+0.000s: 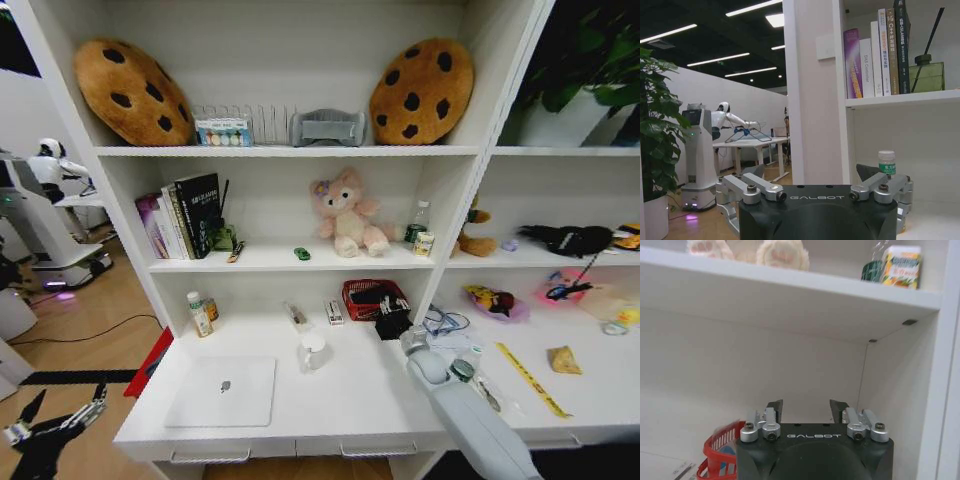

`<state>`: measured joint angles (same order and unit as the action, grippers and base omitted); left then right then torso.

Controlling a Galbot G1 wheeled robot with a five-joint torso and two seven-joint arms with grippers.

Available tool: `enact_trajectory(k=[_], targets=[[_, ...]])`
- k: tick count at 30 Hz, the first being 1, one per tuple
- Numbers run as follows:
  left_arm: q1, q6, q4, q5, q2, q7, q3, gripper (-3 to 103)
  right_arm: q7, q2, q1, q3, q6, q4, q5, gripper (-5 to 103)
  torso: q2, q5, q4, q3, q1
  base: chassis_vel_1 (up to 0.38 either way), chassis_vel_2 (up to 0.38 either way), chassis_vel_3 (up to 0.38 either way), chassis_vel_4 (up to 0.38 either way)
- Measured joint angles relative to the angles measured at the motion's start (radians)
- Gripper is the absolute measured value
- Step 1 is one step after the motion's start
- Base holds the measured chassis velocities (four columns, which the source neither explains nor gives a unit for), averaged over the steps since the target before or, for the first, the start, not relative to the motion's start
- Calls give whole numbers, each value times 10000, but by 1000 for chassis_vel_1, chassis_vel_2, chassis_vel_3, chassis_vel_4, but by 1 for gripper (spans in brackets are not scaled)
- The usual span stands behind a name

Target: Organize the objects on the table.

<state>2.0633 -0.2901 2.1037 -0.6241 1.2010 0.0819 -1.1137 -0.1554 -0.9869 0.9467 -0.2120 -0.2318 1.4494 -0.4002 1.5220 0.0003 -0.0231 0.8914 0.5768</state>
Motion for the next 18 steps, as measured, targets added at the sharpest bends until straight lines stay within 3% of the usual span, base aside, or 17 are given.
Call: enact_trajectory(k=[1, 3, 6, 7, 12, 18], targets=[[0, 0, 0, 0, 0, 0, 0, 100, -122, 208, 397, -202, 99, 628, -76, 61, 0, -4, 1, 0, 0, 0, 0, 0, 0], [-1, 0, 0, 0, 0, 0, 0, 100, -187, 292, 595, -296, 158, 968, -115, 61, 0, -3, 1, 0, 0, 0, 0, 0, 0], [0, 0, 0, 0, 0, -1, 0, 100, -416, 594, 1866, -902, 553, 2720, -347, 78, 1, -5, 4, -1, 0, 0, 0, 0, 0], [0, 0, 0, 0, 0, -1, 0, 100, -416, 594, 1866, -902, 553, 2720, -347, 78, 1, -5, 4, -1, 0, 0, 0, 0, 0], [0, -1, 0, 0, 0, 0, 0, 100, -877, 435, 4339, -2137, 1027, 4891, -106, 97, 0, 1, -2, -1, -1, 0, 0, 0, 0], [0, 0, 0, 0, 0, -1, 0, 100, -1037, -133, 6233, -3664, 1099, 6147, 111, 100, 1, -2, 1, -1, -2, 0, 0, 0, 0]])
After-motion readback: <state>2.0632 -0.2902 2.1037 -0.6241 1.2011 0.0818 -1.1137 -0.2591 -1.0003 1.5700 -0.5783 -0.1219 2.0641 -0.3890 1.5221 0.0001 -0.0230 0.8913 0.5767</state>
